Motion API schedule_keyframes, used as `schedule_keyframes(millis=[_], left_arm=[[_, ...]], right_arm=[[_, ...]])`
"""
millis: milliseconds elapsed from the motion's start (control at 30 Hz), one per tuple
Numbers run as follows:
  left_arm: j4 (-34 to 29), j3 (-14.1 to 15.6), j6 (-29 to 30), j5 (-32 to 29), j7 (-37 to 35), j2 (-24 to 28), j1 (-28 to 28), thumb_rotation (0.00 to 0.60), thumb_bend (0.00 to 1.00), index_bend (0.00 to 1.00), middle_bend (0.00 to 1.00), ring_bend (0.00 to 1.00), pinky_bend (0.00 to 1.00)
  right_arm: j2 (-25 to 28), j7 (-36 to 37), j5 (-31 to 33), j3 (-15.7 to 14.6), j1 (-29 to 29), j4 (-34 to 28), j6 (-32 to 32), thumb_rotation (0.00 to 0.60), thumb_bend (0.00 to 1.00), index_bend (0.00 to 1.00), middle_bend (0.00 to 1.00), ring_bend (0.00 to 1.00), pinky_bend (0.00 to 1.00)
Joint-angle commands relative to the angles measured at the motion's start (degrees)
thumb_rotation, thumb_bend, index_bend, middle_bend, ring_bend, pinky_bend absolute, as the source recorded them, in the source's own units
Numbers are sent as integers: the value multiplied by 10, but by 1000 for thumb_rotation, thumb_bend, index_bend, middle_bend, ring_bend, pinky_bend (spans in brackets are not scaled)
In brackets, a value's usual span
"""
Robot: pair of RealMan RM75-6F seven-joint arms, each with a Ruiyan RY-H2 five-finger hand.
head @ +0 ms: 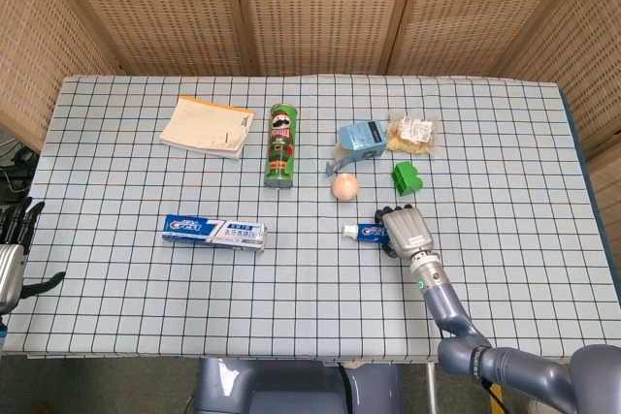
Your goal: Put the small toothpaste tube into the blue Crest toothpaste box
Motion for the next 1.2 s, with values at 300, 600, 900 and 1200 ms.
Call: schedule_keyframes(millis=[300, 600, 900, 1200], left_arm=[[1, 0, -4, -3, -2, 1, -1, 600, 0, 0, 0, 0, 0], [0, -4, -21, -2, 7, 1, -16, 600, 0, 0, 0, 0, 0], [17, -26, -96, 47, 58, -5, -108, 600, 0, 0, 0, 0, 0], [112, -24, -252, 50, 42, -102, -226, 600, 0, 91, 15, 38, 96]], right_arm=[[-8, 21, -7, -8, 0, 18, 0, 600, 575, 638, 664, 640, 556], [46, 60, -30, -4, -11, -50, 14, 600, 618, 638, 664, 641, 556], [143, 97, -58, -6, -29, -154, 23, 600, 619, 641, 664, 643, 556], [197, 92, -74, -21, -40, -206, 35, 600, 628, 643, 664, 644, 556]])
